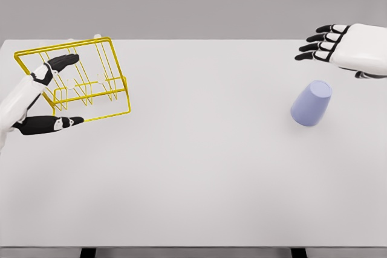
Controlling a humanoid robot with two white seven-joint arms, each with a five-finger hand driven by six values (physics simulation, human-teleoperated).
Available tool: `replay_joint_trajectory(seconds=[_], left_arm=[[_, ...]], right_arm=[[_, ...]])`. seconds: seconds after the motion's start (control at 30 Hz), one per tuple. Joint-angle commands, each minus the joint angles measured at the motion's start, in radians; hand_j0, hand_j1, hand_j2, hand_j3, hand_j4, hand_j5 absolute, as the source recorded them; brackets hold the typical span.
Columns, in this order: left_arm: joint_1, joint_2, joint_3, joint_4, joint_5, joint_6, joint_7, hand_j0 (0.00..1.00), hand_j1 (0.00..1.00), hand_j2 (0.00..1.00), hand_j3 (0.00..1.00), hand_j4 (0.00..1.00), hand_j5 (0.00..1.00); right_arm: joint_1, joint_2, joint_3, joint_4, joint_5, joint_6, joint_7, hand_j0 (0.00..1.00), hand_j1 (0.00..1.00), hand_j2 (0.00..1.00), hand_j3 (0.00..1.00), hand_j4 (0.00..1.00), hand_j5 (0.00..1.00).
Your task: Place the cup on the cup holder with both arms
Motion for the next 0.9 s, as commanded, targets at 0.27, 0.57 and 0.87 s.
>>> replay_joint_trajectory(seconds=[0.27, 0.57, 0.87], left_arm=[[-0.005, 0.005, 0.0, 0.0, 0.0, 0.0, -0.003, 1.0, 1.0, 1.0, 1.0, 1.0, 1.0], [0.002, 0.005, 0.003, 0.002, 0.002, 0.0, -0.003, 1.0, 1.0, 1.0, 1.0, 1.0, 1.0], [-0.003, 0.005, 0.005, 0.002, 0.002, 0.0, -0.003, 1.0, 1.0, 1.0, 1.0, 1.0, 1.0]], right_arm=[[-0.06, -0.113, 0.026, 0.021, -0.195, 0.002, 0.0, 1.0, 1.0, 1.0, 1.0, 1.0, 1.0], [-0.15, 0.058, 0.148, 0.417, -0.064, 0.002, 0.0, 1.0, 1.0, 1.0, 1.0, 1.0, 1.0], [-0.17, 0.104, 0.312, 0.469, -0.062, 0.002, 0.0, 0.99, 0.99, 0.99, 0.99, 0.99, 0.99]])
